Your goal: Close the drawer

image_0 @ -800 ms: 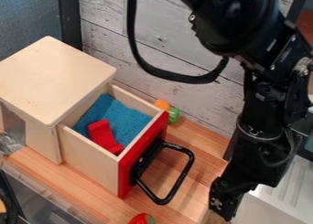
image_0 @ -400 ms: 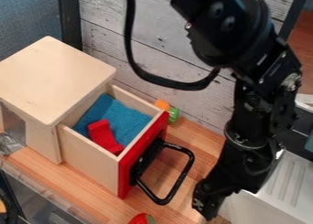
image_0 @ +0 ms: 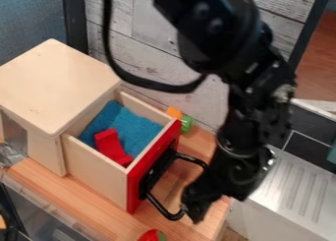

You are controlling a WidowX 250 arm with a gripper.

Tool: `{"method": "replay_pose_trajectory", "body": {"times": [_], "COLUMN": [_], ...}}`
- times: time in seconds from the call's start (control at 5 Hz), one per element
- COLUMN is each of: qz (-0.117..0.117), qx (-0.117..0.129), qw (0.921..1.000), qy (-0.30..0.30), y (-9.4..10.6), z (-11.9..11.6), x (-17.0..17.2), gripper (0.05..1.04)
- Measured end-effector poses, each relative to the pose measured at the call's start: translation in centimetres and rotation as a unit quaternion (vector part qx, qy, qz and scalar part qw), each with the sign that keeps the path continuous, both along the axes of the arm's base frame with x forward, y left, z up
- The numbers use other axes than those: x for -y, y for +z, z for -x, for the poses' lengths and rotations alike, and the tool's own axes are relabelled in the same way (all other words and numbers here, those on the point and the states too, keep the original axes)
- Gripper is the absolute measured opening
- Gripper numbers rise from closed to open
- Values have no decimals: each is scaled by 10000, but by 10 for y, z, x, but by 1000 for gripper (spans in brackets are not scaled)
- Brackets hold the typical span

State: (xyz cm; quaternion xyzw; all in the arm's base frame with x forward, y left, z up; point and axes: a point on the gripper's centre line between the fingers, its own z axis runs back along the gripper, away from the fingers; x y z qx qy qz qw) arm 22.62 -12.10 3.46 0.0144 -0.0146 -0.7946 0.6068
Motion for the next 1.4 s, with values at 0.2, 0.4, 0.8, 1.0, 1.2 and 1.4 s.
{"method": "replay_pose_trajectory", "body": {"times": [0.2, 0.4, 0.8, 1.0, 1.2, 1.4], "qz": [-247, -336, -488, -734, -940, -1565], "qx": [197, 269, 274, 199, -21, -88], "qw": [9994, 9984, 9969, 9954, 9925, 9831], "qy": [165, 357, 548, 584, 775, 950], "y": [-3, -8, -13, -19, -25, -29], "z": [4, 2, -5, -5, -3, 0], "x": [-28, -45, -70, -79, -97, -110], "gripper": [1001, 1001, 1001, 1001, 1001, 1001]}}
